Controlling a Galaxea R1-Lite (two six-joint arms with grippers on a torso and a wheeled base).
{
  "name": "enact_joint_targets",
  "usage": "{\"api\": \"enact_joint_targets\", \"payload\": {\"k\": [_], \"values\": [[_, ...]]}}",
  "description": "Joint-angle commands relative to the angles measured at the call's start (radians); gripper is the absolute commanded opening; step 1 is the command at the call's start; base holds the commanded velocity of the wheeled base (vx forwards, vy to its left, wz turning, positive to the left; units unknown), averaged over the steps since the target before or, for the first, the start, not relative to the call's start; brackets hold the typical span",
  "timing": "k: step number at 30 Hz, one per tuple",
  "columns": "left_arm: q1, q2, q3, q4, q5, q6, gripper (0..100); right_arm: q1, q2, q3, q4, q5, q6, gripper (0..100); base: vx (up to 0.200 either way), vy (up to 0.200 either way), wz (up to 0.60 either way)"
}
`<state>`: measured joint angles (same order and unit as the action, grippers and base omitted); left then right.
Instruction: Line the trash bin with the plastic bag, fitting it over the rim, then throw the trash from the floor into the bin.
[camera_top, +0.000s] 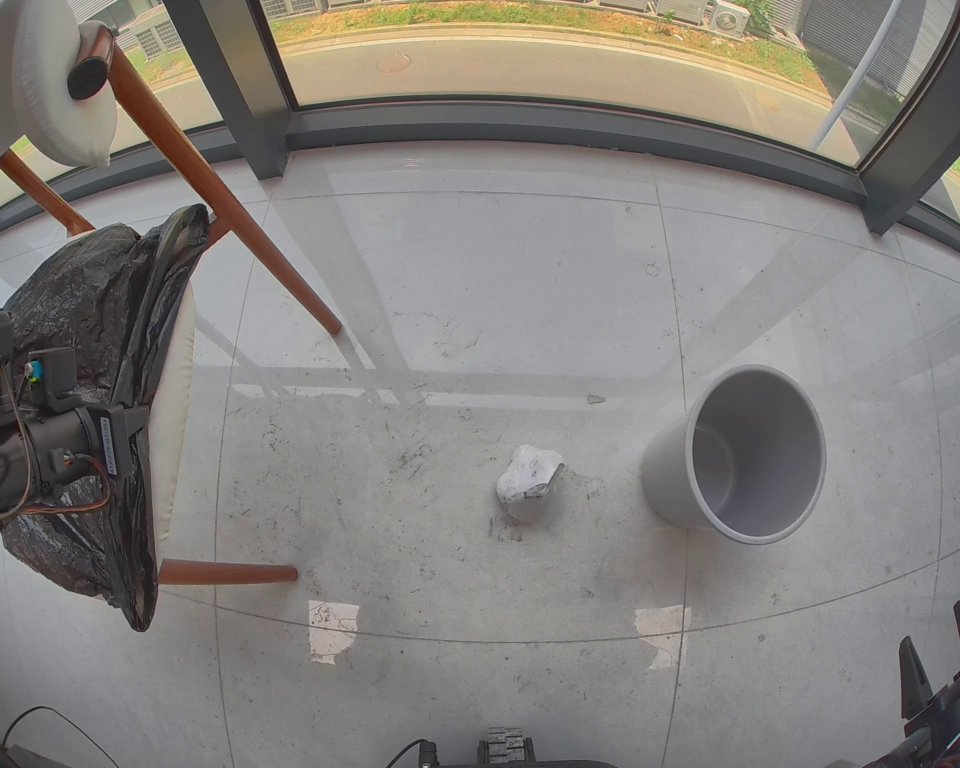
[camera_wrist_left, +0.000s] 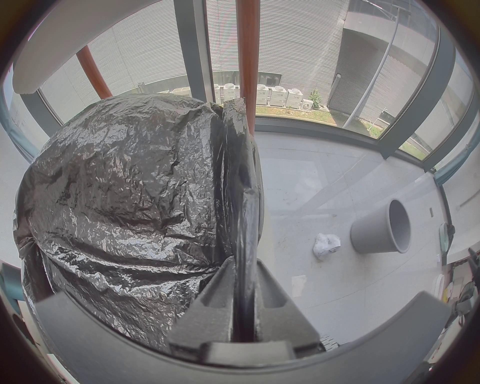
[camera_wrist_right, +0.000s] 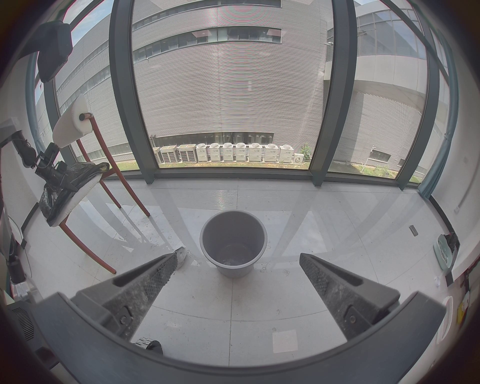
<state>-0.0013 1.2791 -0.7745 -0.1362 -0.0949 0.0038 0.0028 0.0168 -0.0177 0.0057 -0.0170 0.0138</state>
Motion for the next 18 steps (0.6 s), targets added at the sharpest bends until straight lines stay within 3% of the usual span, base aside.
{"api": "enact_joint_targets", "payload": {"k": [1, 3, 7, 8, 11, 12, 13, 14, 18], "values": [[-0.002, -0.07, -0.081, 0.107, -0.068, -0.108, 0, 0.0, 0.0, 0.016, 0.0, 0.0, 0.0, 100, 0.0, 0.0, 0.0], [0.0, -0.09, -0.103, 0.162, -0.134, -0.188, 0, 0.002, 0.0, 0.016, 0.0, 0.0, 0.0, 100, 0.0, 0.0, 0.0], [0.02, -0.107, -0.106, 0.171, -0.367, -0.381, 0, 0.0, 0.0, 0.016, 0.0, 0.0, 0.0, 100, 0.0, 0.0, 0.0], [0.02, -0.109, -0.105, 0.171, -0.385, -0.393, 0, 0.0, 0.0, 0.016, 0.0, 0.0, 0.0, 100, 0.0, 0.0, 0.0], [0.014, -0.176, -0.092, 0.171, -0.626, -0.499, 0, 0.002, 0.0, 0.018, 0.0, 0.0, 0.0, 100, 0.0, 0.0, 0.0], [0.014, -0.176, -0.092, 0.171, -0.626, -0.499, 0, 0.002, 0.0, 0.018, 0.0, 0.0, 0.0, 100, 0.0, 0.0, 0.0], [0.01, -0.202, -0.091, 0.171, -0.735, -0.528, 0, 0.0, 0.0, 0.016, 0.0, 0.0, 0.0, 100, 0.0, 0.0, 0.0], [0.009, -0.21, -0.089, 0.171, -0.783, -0.542, 0, 0.0, 0.0, 0.016, 0.0, 0.0, 0.0, 100, 0.0, 0.0, 0.0], [0.006, -0.215, -0.091, 0.17, -0.888, -0.565, 0, 0.002, 0.0, 0.016, 0.0, 0.0, 0.0, 100, 0.0, 0.0, 0.0]]}}
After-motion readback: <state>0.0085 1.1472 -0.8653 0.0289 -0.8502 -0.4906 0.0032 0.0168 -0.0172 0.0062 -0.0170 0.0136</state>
